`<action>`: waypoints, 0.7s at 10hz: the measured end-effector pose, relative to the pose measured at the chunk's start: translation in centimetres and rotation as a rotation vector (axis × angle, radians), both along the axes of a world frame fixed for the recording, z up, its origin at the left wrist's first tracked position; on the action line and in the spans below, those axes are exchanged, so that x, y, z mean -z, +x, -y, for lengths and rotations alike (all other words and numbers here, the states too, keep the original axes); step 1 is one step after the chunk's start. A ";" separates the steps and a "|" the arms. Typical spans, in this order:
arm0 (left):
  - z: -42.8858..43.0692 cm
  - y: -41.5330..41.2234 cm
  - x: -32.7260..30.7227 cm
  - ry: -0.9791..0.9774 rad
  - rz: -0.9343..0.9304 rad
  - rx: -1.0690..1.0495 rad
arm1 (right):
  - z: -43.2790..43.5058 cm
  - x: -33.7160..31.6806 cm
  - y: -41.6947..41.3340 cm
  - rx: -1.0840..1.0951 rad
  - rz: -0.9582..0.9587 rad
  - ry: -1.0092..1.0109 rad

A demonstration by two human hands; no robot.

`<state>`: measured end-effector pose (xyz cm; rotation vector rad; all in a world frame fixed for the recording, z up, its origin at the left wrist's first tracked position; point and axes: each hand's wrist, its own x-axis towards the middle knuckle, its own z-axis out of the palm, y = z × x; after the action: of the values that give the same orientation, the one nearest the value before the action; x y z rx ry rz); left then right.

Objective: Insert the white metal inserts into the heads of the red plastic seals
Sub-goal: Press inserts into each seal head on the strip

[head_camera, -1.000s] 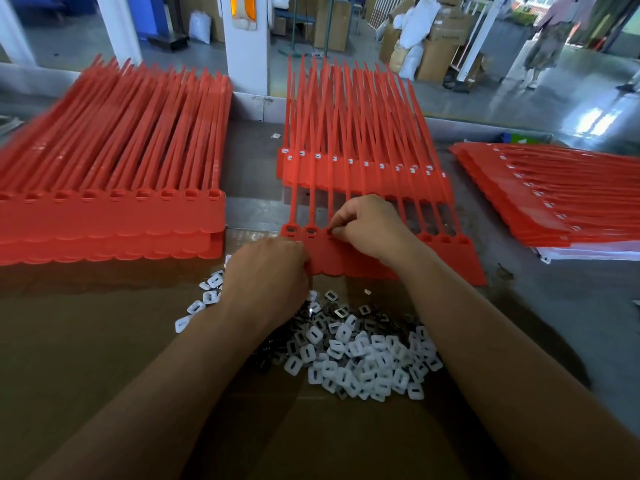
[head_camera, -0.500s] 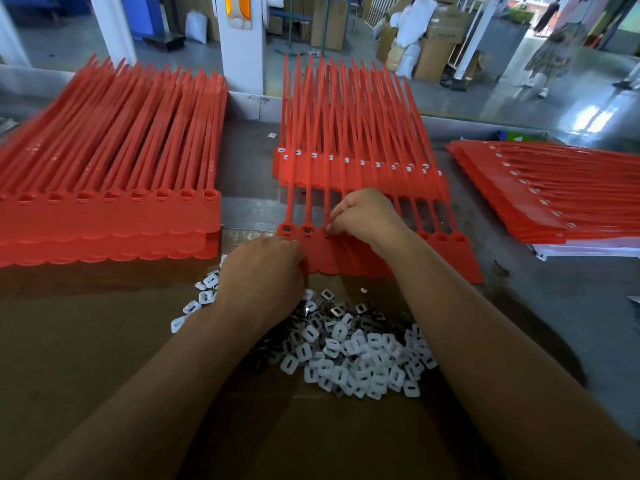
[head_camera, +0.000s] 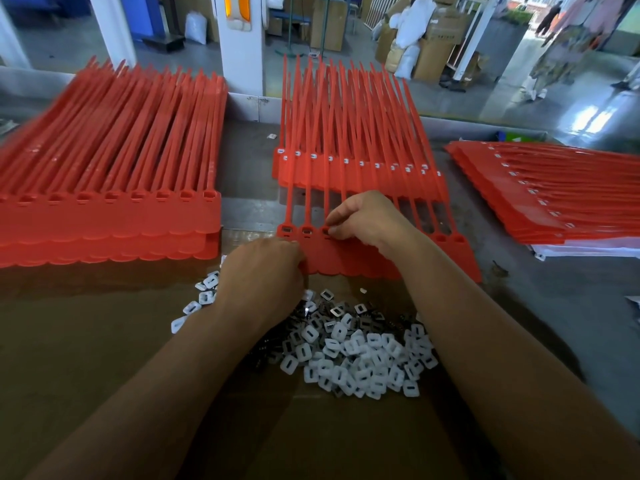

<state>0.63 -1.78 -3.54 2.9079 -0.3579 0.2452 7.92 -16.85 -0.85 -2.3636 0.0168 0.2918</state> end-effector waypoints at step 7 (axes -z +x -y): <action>0.2 0.1 -0.3 0.016 -0.030 -0.015 | 0.7 0.5 -6.3 -0.456 0.075 -0.103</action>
<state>0.77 -1.93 -3.25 2.9275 -0.3344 0.2023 1.57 -17.60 -1.32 -2.4581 -0.5597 0.4272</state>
